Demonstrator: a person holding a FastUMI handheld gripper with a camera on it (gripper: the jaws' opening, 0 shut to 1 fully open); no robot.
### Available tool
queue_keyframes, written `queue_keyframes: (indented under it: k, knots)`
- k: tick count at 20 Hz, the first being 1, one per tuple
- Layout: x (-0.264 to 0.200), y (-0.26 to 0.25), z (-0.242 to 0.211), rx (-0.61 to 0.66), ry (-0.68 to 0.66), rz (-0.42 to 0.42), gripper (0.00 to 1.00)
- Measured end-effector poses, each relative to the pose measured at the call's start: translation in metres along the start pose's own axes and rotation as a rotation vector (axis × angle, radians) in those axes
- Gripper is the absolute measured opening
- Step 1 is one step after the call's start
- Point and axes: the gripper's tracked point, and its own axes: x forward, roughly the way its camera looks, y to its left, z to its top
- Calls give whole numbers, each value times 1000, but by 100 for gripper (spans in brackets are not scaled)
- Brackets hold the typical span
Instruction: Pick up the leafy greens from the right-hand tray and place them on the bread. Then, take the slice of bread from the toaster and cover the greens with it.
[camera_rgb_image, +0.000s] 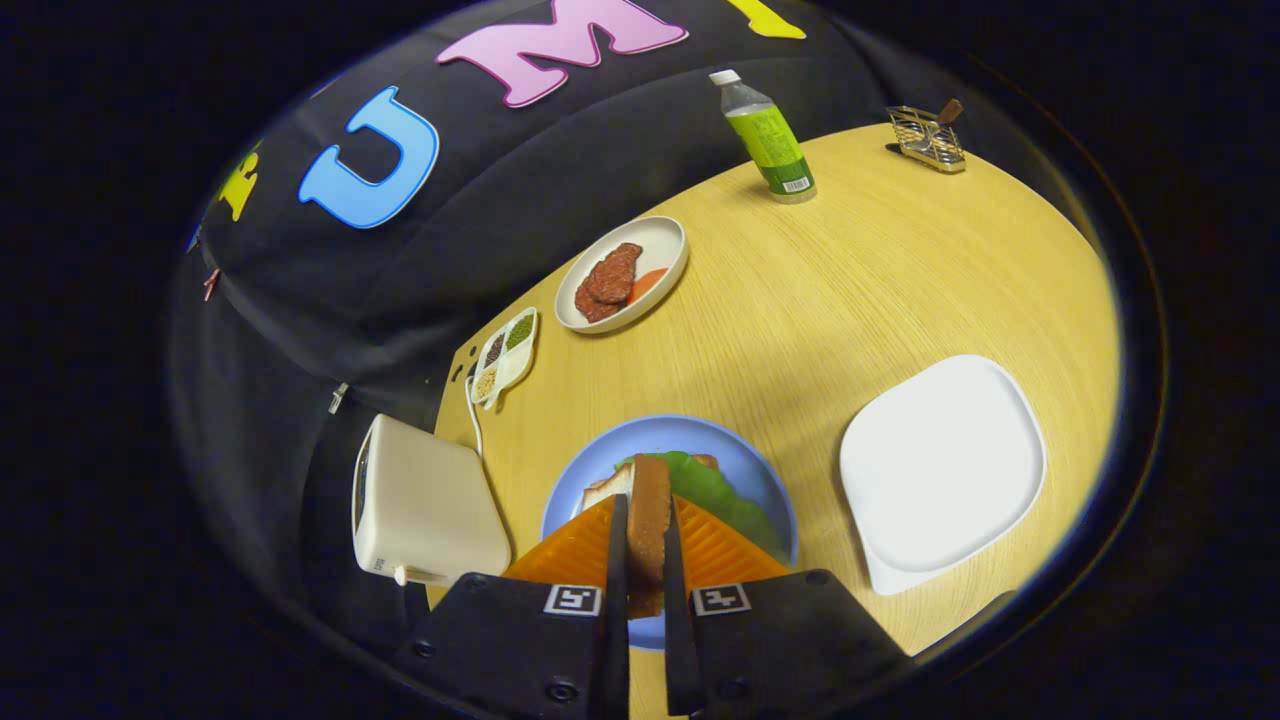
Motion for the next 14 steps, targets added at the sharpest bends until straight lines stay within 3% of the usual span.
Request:
queue_keyframes:
  k: [4,6,9,12,14]
  knots:
    - [13,-16,-8,-37,47,-25,32]
    - [17,-27,-15,-92,89,-52,49]
    - [18,-22,-16,-130,105,-37,61]
    - [11,-14,-5,-163,78,-23,83]
    - [2,-7,5,-177,50,-3,85]
